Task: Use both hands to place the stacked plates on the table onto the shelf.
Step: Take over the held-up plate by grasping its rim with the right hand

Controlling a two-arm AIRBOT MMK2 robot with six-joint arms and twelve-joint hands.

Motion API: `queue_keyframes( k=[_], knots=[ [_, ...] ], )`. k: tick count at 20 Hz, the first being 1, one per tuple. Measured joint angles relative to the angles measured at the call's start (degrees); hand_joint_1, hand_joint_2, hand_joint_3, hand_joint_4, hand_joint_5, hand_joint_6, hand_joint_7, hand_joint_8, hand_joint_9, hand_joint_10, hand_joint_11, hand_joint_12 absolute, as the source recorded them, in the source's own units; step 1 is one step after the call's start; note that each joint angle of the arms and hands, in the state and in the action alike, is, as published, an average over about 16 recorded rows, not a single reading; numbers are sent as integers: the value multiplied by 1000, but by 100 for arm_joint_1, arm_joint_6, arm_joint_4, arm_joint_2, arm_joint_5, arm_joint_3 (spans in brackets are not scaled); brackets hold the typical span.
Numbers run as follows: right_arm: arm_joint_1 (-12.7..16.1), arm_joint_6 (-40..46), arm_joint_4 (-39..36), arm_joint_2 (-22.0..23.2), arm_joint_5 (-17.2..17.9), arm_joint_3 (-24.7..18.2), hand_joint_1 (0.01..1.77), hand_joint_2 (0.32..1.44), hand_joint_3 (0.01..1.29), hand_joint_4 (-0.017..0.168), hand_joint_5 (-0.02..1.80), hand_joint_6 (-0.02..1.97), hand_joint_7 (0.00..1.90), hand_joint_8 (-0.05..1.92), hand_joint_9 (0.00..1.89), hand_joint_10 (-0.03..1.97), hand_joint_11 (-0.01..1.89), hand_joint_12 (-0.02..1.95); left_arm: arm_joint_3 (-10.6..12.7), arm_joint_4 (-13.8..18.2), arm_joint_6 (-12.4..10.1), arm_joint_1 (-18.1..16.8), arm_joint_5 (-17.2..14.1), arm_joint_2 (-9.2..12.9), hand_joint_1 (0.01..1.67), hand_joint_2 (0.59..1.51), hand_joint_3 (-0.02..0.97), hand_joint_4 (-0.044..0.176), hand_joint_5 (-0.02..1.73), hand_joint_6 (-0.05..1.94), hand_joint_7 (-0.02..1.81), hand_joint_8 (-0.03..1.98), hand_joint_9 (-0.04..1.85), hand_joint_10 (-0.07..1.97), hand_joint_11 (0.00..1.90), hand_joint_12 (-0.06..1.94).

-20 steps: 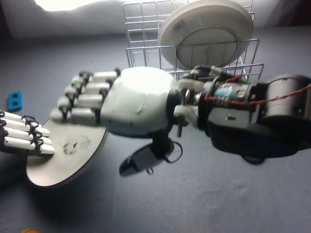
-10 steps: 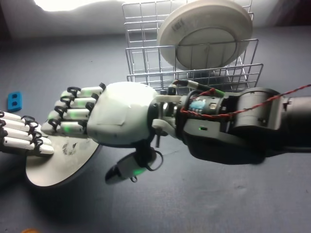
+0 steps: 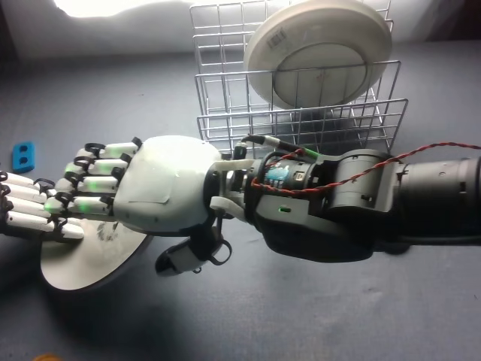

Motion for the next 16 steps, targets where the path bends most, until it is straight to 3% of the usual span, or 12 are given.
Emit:
queue_keyframes(
  k=[7,16],
  knots=[
    [-43,-24,-23,-312,157,329,1012,998,13,4,68,37,83,29,91,32,17,536,13,20,-11,-18,-13,-8,16,1094,12,-8,20,-27,17,-12,-21,-51,41,42],
    [-92,-23,-28,-457,236,496,1148,1051,13,4,338,38,394,29,393,62,67,1107,23,66,-20,-42,-21,-12,16,1097,11,-7,15,-27,15,-13,-18,-51,43,40]
  ],
)
